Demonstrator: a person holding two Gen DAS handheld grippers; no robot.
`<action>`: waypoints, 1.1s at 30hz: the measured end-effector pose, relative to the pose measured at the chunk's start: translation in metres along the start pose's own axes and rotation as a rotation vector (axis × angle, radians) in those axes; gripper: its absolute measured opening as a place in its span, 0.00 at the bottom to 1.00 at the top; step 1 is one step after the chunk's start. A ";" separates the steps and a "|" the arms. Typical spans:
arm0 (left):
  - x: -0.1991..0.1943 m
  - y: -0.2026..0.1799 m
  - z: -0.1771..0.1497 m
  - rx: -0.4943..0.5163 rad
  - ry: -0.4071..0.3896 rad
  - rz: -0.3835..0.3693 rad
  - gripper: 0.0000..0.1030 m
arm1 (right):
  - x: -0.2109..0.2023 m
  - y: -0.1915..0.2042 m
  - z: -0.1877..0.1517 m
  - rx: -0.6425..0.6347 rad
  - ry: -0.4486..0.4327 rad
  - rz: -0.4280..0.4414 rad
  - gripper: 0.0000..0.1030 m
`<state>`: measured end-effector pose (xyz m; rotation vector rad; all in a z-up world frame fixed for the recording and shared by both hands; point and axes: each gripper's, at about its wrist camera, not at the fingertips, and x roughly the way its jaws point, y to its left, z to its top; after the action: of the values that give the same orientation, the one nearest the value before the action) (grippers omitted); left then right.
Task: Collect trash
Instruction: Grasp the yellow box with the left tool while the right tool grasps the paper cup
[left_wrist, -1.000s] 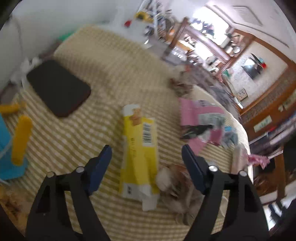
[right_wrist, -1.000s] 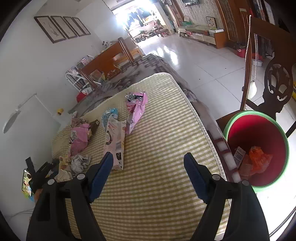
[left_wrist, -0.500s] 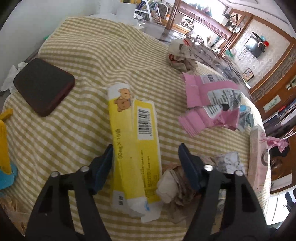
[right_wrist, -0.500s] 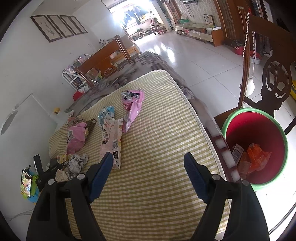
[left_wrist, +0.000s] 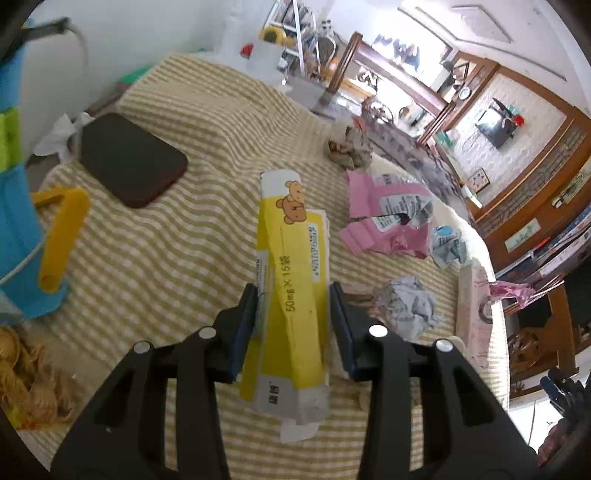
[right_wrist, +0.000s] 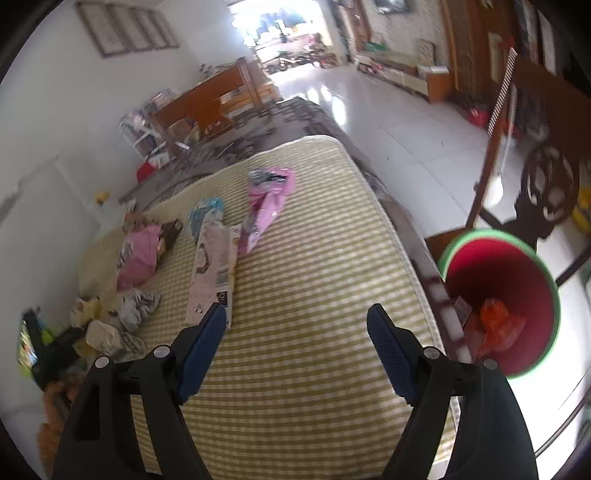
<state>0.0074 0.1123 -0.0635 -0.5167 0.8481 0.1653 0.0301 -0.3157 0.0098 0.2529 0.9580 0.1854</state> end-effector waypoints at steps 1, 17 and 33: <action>0.000 0.001 0.000 -0.002 -0.001 0.001 0.38 | 0.005 0.010 -0.001 -0.017 0.008 0.026 0.74; 0.006 0.016 0.009 -0.050 -0.011 -0.012 0.39 | 0.113 0.220 -0.036 -0.458 0.197 0.309 0.78; 0.011 0.006 0.007 -0.030 0.007 -0.046 0.39 | 0.124 0.226 -0.044 -0.444 0.212 0.356 0.20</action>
<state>0.0170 0.1203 -0.0706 -0.5649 0.8405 0.1343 0.0540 -0.0609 -0.0452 -0.0093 1.0484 0.7539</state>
